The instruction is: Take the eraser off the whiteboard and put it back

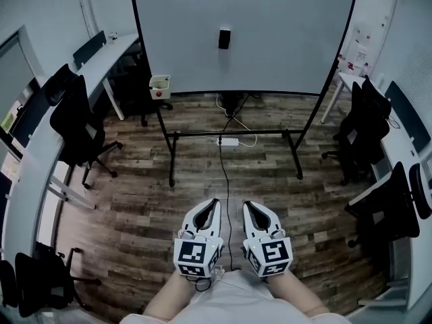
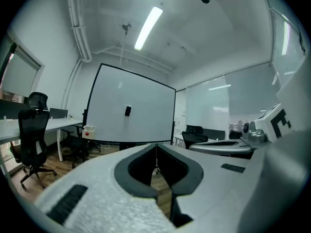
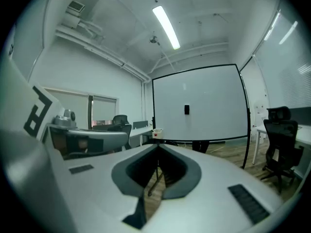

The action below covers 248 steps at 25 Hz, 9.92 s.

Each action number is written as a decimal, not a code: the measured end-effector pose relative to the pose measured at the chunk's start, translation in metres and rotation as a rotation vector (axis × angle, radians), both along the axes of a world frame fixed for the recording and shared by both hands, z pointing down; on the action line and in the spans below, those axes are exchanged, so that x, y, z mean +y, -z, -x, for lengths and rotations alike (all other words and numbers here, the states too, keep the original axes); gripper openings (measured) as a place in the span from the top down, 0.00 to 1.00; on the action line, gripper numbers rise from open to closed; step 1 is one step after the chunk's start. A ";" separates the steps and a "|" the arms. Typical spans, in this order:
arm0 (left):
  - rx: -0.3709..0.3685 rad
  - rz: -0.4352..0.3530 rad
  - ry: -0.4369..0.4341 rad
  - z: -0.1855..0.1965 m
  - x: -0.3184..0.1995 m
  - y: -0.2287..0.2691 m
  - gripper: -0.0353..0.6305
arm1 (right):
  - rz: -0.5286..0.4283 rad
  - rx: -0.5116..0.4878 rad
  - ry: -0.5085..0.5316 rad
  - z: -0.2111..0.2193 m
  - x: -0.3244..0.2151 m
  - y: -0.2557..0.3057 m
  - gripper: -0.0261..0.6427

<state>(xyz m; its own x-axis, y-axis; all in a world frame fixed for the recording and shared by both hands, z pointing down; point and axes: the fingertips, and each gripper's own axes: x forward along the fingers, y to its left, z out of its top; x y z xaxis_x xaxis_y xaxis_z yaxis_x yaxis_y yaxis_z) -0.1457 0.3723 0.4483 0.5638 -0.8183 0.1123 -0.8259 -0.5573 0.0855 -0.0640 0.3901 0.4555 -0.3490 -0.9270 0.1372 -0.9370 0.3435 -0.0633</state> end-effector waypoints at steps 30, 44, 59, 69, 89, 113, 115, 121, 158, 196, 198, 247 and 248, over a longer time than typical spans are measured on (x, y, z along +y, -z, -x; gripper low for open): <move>0.015 0.018 0.111 -0.029 -0.211 -0.013 0.92 | 0.035 -0.045 0.119 -0.035 -0.218 -0.022 0.92; -0.003 0.017 0.142 -0.114 -0.354 -0.007 0.92 | 0.012 -0.042 0.112 -0.135 -0.363 -0.013 0.92; 0.004 -0.013 0.016 -0.108 -0.531 0.004 0.92 | -0.011 -0.028 -0.006 -0.119 -0.526 -0.003 0.92; -0.001 -0.045 -0.042 -0.087 -0.624 0.021 0.92 | -0.033 -0.020 -0.093 -0.102 -0.613 0.012 0.92; 0.030 -0.116 0.169 -0.106 -0.705 0.072 0.57 | -0.083 0.025 0.016 -0.127 -0.689 0.041 0.92; -0.057 -0.214 0.442 -0.110 -0.765 0.106 0.50 | -0.033 0.015 0.075 -0.161 -0.722 0.024 0.92; -0.067 -0.213 0.444 -0.108 -0.764 0.106 0.53 | -0.035 0.016 0.076 -0.160 -0.723 0.024 0.92; -0.065 -0.201 0.427 -0.107 -0.763 0.106 0.54 | -0.032 0.014 0.071 -0.162 -0.720 0.024 0.92; -0.139 -0.025 0.247 -0.097 -0.693 -0.009 0.55 | -0.014 0.025 -0.001 -0.141 -0.696 0.002 0.92; -0.078 -0.188 0.315 -0.088 -0.750 0.093 0.55 | -0.049 0.056 0.021 -0.136 -0.719 0.016 0.92; -0.078 -0.187 0.317 -0.088 -0.754 0.092 0.55 | -0.044 0.059 0.023 -0.136 -0.720 0.014 0.92; -0.090 -0.114 0.283 -0.090 -0.682 0.031 0.86 | -0.024 0.048 0.051 -0.127 -0.683 0.005 0.92; -0.089 -0.112 0.275 -0.090 -0.679 0.029 0.88 | -0.027 0.042 0.058 -0.125 -0.680 0.005 0.92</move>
